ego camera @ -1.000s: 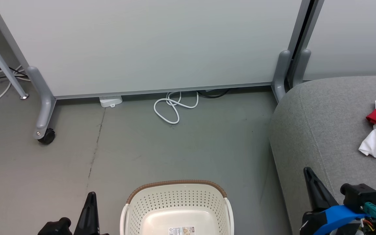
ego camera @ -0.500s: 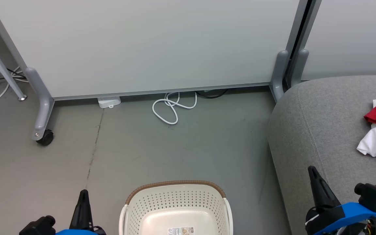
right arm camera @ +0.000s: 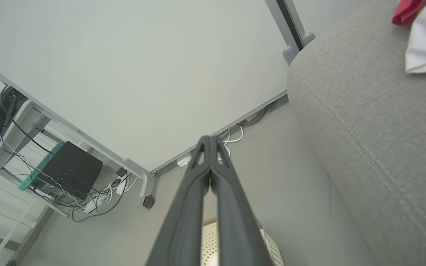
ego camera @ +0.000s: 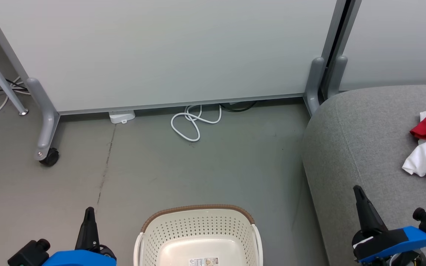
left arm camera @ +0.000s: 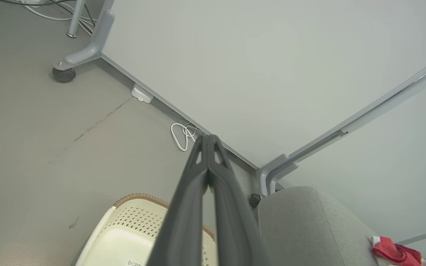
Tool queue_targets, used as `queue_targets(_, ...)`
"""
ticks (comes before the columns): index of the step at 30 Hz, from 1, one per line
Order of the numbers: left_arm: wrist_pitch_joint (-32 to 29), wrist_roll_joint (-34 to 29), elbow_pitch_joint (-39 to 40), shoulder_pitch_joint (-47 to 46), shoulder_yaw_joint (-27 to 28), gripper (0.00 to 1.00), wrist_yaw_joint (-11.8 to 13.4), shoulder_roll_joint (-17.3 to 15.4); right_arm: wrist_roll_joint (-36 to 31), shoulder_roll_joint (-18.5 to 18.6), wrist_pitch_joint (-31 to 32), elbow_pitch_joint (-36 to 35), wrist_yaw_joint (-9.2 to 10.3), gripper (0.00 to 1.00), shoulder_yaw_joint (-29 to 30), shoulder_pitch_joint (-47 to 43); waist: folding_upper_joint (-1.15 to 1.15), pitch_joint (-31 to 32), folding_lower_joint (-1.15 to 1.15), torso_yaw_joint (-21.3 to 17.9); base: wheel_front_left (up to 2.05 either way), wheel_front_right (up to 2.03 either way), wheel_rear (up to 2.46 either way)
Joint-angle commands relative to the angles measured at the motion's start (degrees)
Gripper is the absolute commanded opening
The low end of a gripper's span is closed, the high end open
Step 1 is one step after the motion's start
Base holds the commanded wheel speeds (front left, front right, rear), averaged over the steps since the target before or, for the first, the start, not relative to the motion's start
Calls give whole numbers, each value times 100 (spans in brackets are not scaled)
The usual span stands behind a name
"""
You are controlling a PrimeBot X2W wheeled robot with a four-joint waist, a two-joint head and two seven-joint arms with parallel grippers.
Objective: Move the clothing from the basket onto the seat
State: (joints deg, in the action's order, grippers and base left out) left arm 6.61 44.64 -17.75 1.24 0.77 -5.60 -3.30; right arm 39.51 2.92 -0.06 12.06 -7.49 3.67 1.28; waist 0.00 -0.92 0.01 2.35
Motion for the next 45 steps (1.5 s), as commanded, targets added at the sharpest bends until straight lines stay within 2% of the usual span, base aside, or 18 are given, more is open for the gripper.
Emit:
queue_targets(1,-24,125,97,-180,28,0,-12,-19,164,6,20,-49,0,0,19,184,0,1,0,-1,0,0,0)
queue_targets(19,-371,1367,176,-350,182,0,-66,-3,1535,4,192,13,0,0,95,283,0,15,0,-47,0,0,0)
queue_targets(45,-781,2814,266,-541,359,0,-124,15,3128,1,399,89,-1,0,181,391,0,35,0,-112,0,0,0)
